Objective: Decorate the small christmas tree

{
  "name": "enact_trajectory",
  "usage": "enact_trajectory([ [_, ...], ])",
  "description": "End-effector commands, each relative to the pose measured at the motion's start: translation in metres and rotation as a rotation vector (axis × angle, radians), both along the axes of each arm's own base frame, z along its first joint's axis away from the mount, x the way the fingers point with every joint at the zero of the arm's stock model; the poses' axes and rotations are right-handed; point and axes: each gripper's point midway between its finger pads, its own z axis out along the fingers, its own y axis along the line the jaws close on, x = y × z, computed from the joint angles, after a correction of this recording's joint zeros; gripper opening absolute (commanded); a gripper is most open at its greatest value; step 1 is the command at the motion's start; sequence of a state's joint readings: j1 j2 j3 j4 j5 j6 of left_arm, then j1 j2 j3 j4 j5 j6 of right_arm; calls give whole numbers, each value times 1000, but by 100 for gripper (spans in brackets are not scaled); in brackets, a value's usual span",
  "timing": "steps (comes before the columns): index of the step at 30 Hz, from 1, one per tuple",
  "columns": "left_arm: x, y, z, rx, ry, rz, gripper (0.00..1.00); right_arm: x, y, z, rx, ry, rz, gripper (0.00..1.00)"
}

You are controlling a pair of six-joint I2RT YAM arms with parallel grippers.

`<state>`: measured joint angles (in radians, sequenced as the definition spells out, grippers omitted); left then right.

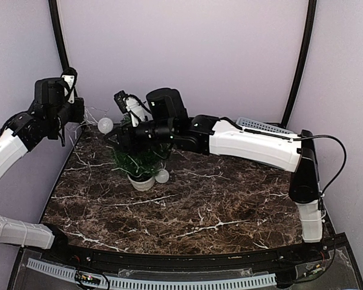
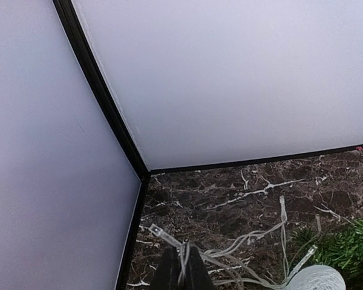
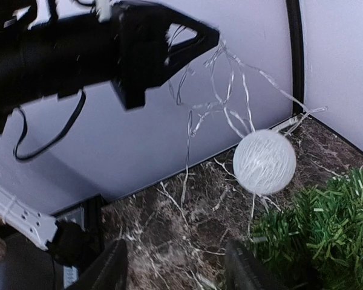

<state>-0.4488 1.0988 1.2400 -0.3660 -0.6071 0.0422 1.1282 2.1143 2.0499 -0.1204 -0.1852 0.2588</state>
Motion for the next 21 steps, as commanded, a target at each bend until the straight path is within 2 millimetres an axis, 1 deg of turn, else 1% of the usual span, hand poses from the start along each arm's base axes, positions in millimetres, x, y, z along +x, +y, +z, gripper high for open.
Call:
enact_trajectory([
  [1,11,16,37,-13,-114,28,0,-16,-18,34,38,-37,35,62],
  [4,20,11,42,-15,-124,-37,0,-15,-34,41,48,-48,18,68],
  [5,23,5,43,-20,-124,-80,0,-14,-40,43,51,-50,7,70],
  [7,28,-4,42,-10,-118,-136,0,-7,-51,44,57,-49,-24,73],
  [8,30,-7,40,-2,-109,-156,0,-3,-56,39,50,-44,-40,75],
  [9,31,-14,38,0,-102,-196,0,2,-61,40,52,-43,-55,76],
  [12,30,-27,34,-11,-92,-270,0,15,-74,36,50,-31,-93,81],
  [15,24,-29,30,-23,-88,-287,0,24,-80,32,46,-17,-107,83],
  [16,23,-29,26,-23,-80,-288,0,26,-81,30,42,-18,-109,84],
  [17,20,-27,27,-26,-85,-287,0,27,-81,29,38,-20,-111,84],
  [21,7,-25,18,-60,-51,-288,0,29,-78,22,20,-22,-102,87],
])
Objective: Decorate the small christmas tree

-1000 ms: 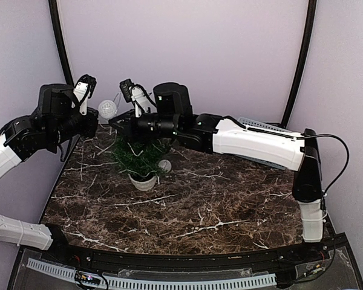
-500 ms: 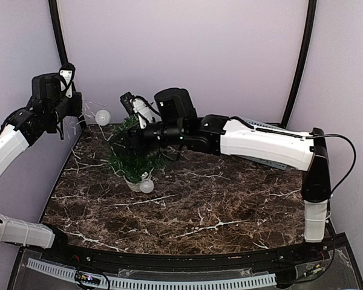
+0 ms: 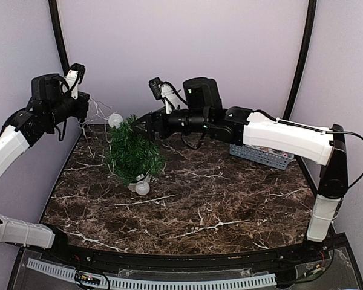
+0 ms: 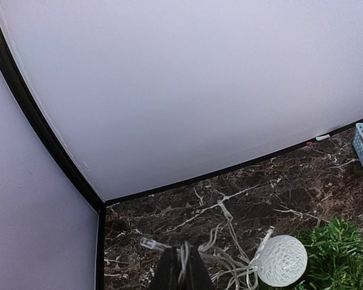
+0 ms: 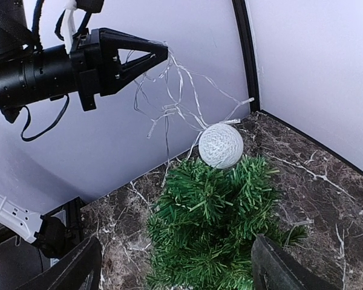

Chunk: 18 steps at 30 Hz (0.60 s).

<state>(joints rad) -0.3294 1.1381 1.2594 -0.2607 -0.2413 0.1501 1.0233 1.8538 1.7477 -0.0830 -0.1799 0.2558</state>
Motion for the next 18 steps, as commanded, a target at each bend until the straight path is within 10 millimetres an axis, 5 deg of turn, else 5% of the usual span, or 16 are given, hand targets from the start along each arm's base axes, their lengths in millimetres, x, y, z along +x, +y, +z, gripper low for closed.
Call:
enact_trajectory([
  [1,-20,1,4,-49,2,-31,0,-2,4,6,24,-19,10,87],
  [9,-76,4,-46,-257,251,-17,1,-8,-8,5,29,-7,4,87],
  [11,-95,-2,-71,-323,367,-36,2,-11,-12,3,25,0,3,87],
  [14,-117,-17,-102,-387,511,-98,12,-14,-18,-1,22,7,-2,87],
  [18,-136,-11,-136,-408,618,-45,26,-16,-25,-5,21,17,-14,87],
])
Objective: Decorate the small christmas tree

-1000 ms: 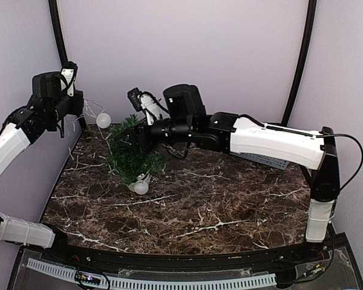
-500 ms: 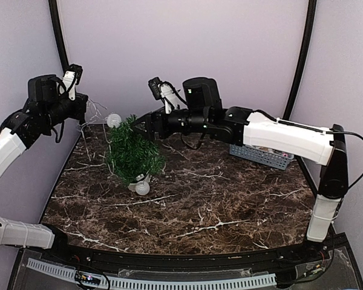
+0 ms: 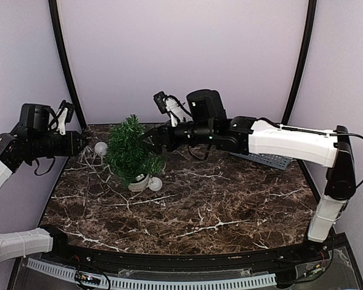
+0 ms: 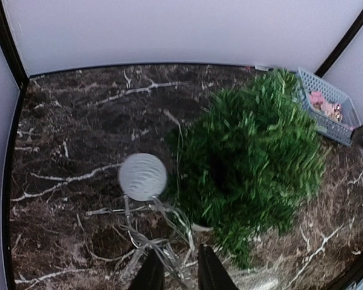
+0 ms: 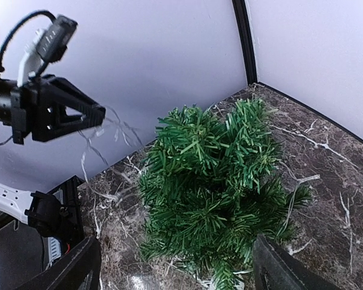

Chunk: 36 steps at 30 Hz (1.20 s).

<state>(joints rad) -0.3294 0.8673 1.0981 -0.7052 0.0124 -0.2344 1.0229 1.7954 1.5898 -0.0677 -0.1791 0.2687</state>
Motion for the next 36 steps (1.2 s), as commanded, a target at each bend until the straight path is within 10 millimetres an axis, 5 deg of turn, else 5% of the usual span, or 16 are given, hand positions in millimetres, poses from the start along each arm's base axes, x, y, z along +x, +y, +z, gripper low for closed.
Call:
enact_trajectory([
  [1,-31,0,-47,-69,210,26,29,-7,-10,34,87,-36,-11,87],
  [4,-33,4,-52,-83,206,55,37,-10,-13,39,105,-36,-9,87],
  [8,-35,2,-56,-130,199,71,24,-12,-17,39,112,-37,-12,87],
  [11,-37,-4,-65,-181,221,62,23,-17,-21,28,102,-29,1,87],
  [16,-41,-7,-103,-338,263,149,41,-24,-33,4,78,9,-9,87],
  [17,-45,-4,-125,-337,291,177,50,-26,-35,3,79,14,-10,87],
  [18,-44,-2,-124,-379,256,197,53,-27,-37,-1,80,21,-10,87],
  [21,-50,15,-161,-360,271,305,64,-31,-42,-2,96,32,-9,87],
  [31,-47,39,-228,-239,347,451,70,-38,-56,-9,105,37,-16,87],
  [36,-47,54,-240,-152,361,518,72,-39,-60,-9,109,34,-25,87],
])
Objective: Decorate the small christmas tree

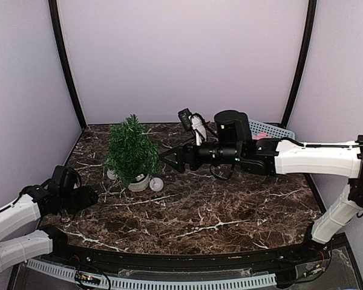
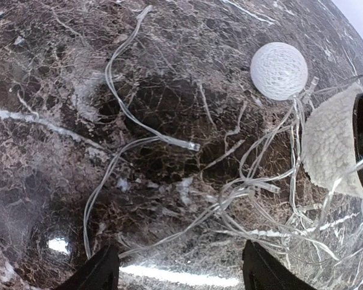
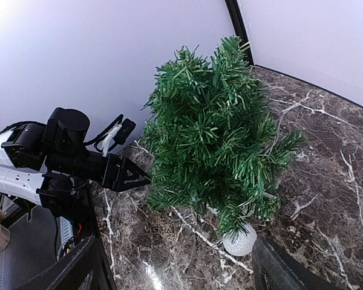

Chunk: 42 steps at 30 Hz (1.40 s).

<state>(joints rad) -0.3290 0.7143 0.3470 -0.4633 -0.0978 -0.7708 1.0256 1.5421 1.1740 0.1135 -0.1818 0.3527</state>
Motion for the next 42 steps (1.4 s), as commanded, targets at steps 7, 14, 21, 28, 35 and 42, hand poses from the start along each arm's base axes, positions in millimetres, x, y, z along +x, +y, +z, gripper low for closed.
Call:
enact_trajectory([
  [7,4,40,-11,87,-47,211,72,-3,-5,21,75,-27,-9,87],
  [14,-1,53,-6,63,-105,296,53,-1,-5,17,64,-21,-19,87],
  [21,-7,60,-22,63,-27,307,51,-2,-4,18,71,-18,-16,87],
  [28,-5,60,-35,46,57,298,43,0,-6,19,72,-22,-30,87],
  [35,-2,56,-44,47,110,263,19,3,-11,20,73,-33,-57,87],
  [42,20,66,0,79,-11,300,0,10,-16,29,59,-57,-89,87],
])
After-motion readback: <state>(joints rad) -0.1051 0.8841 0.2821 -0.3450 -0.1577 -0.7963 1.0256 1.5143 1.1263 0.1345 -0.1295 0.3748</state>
